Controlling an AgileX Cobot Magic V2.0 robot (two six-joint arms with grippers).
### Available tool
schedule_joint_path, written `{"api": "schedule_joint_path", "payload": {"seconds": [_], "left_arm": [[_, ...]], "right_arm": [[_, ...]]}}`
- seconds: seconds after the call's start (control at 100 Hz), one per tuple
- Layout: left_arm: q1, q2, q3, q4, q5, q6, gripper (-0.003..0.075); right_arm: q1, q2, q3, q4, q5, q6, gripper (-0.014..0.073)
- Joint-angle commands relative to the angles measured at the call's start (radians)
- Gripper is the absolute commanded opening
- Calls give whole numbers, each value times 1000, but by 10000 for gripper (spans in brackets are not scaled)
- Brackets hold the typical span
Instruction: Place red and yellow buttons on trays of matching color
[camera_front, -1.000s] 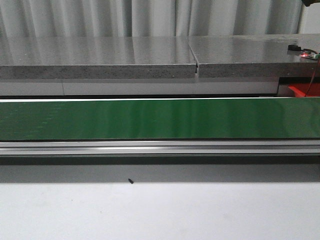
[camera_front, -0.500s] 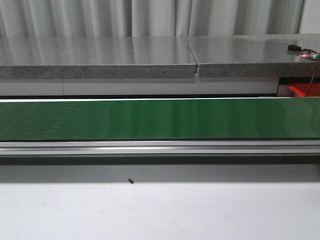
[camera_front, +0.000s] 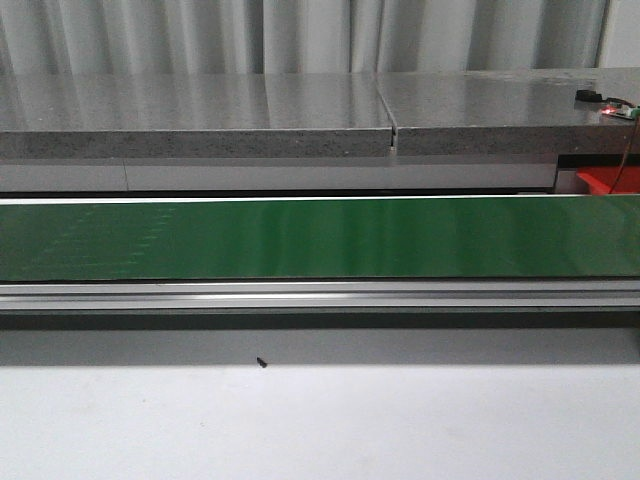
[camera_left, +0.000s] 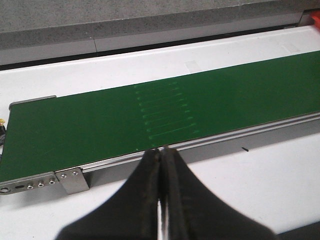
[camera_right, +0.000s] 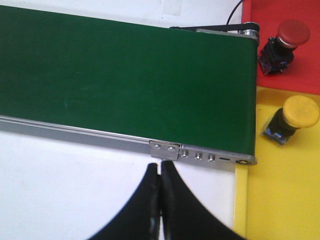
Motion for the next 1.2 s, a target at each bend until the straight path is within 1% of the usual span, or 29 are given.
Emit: {"api": "schedule_joint_path", "payload": {"seconds": [0.0, 0.24, 1.08, 1.19], "left_arm": [[-9, 8, -26, -19, -72, -10, -19], [-9, 8, -26, -19, -72, -10, -19], [-9, 8, -26, -19, -72, -10, -19], [-9, 8, -8, -31, -107, -10, -19]], "right_arm": [[2, -64, 10, 9, -48, 6, -67], [2, -126, 30, 11, -49, 6, -67], [2, -123, 30, 16, -49, 6, -67], [2, -123, 30, 16, -49, 6, -67]]}}
